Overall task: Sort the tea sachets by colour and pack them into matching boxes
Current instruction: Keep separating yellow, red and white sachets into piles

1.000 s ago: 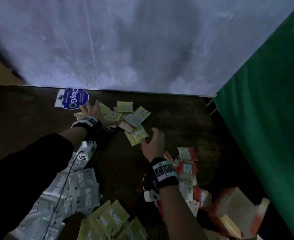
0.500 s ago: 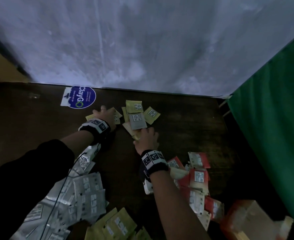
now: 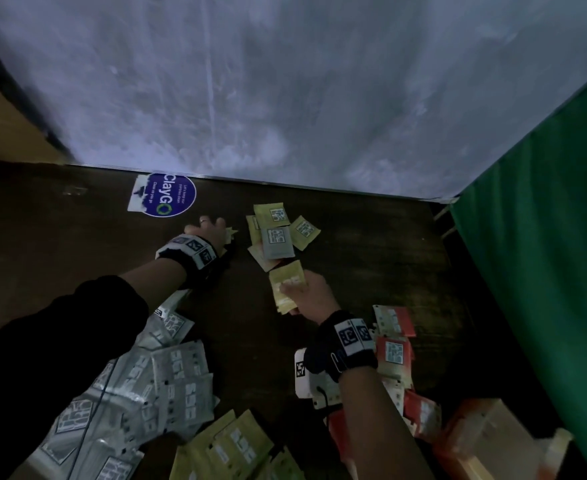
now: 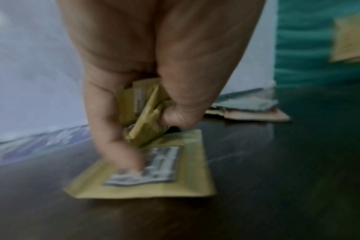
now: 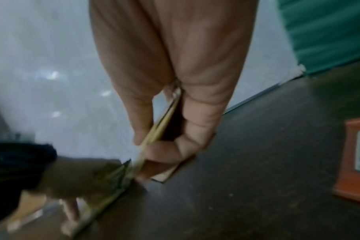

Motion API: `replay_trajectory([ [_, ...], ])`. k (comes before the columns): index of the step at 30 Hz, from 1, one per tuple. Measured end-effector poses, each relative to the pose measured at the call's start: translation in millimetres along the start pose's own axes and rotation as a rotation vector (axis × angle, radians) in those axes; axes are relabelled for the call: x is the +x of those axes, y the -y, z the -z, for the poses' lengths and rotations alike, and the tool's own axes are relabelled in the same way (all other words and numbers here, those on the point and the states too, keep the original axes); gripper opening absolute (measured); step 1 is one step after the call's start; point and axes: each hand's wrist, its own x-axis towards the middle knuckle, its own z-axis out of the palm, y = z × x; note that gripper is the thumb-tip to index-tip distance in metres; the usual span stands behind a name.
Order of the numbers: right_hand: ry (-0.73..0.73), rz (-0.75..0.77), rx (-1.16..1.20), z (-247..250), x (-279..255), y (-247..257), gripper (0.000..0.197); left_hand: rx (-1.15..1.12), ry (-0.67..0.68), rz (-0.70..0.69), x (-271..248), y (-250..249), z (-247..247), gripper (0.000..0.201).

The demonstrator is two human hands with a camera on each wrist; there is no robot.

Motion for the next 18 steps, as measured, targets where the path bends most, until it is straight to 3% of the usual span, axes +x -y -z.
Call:
replay_trajectory([
  [4,0.056,0.007,0.26,5.8,-20.1,1.4,0.026,-0.272,-0.071,-0.037,-12.7,11.6,1.1,0.045],
  [8,0.113,0.038,0.516,6.0,-29.9,1.8,0.029,-0.615,-0.168,-0.211,-49.4,13.3,10.3,0.046],
  [13,0.209,0.092,0.719,-2.9,-38.8,12.9,0.024,-1.088,0.098,-0.422,-98.8,3.1,9.5,0.045],
  [15,0.191,0.099,0.745,-8.9,-42.3,15.3,0.025,-1.127,0.102,-0.429,-106.4,-1.8,5.2,0.039],
  [18,0.056,0.082,0.708,-12.7,-46.4,12.9,0.037,-1.004,-0.03,-0.363,-109.4,-1.1,4.5,0.032],
])
